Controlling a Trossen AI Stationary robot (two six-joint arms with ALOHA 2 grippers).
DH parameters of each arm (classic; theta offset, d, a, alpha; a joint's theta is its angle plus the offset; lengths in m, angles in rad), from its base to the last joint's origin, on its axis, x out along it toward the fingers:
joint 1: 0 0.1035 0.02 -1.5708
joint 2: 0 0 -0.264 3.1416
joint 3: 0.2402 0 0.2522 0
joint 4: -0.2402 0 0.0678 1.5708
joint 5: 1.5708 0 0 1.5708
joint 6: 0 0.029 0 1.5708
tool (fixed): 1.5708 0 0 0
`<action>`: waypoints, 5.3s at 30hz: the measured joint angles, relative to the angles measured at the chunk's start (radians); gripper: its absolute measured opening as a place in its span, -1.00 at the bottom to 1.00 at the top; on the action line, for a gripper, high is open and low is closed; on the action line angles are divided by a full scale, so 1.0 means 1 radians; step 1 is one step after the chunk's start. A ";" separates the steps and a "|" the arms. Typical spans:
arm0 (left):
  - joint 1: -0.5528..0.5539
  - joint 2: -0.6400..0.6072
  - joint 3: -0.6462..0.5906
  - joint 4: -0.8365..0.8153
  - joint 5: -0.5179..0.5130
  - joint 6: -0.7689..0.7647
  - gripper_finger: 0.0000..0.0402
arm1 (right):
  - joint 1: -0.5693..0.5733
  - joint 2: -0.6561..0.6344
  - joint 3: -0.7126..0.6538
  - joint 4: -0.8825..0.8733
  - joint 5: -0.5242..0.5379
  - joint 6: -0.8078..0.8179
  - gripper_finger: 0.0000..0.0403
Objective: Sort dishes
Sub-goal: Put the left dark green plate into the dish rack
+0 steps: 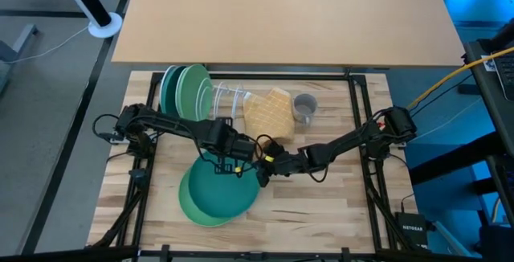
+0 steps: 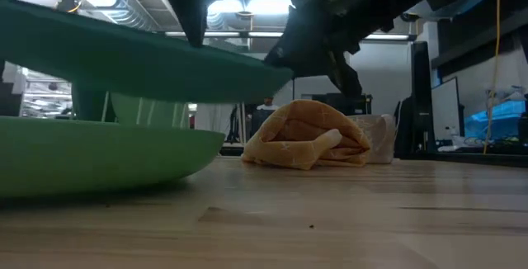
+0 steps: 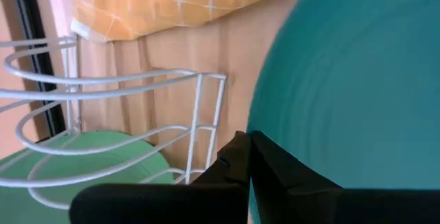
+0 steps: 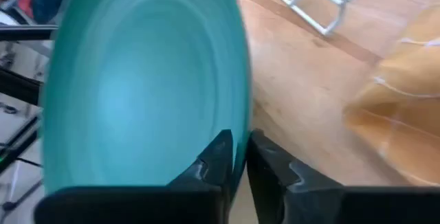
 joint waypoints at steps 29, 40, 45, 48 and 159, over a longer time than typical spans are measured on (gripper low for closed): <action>0.022 0.000 0.000 0.018 0.118 0.052 -0.66 | 0.001 -0.001 0.000 0.007 0.037 -0.140 -0.86; 0.023 0.000 0.000 0.018 0.140 0.015 -0.97 | 0.001 -0.002 0.002 0.009 0.062 -0.168 -0.84; 0.023 0.000 0.000 0.019 0.141 0.001 -0.98 | 0.001 -0.003 0.002 0.010 0.044 -0.163 -0.78; 0.022 0.000 0.000 0.019 0.144 0.000 -0.99 | 0.001 -0.003 0.002 0.010 0.009 -0.164 -0.73; 0.123 -0.229 -0.144 0.035 -1.188 -0.345 -1.00 | -0.105 -0.352 0.000 -0.641 0.204 -0.923 -0.35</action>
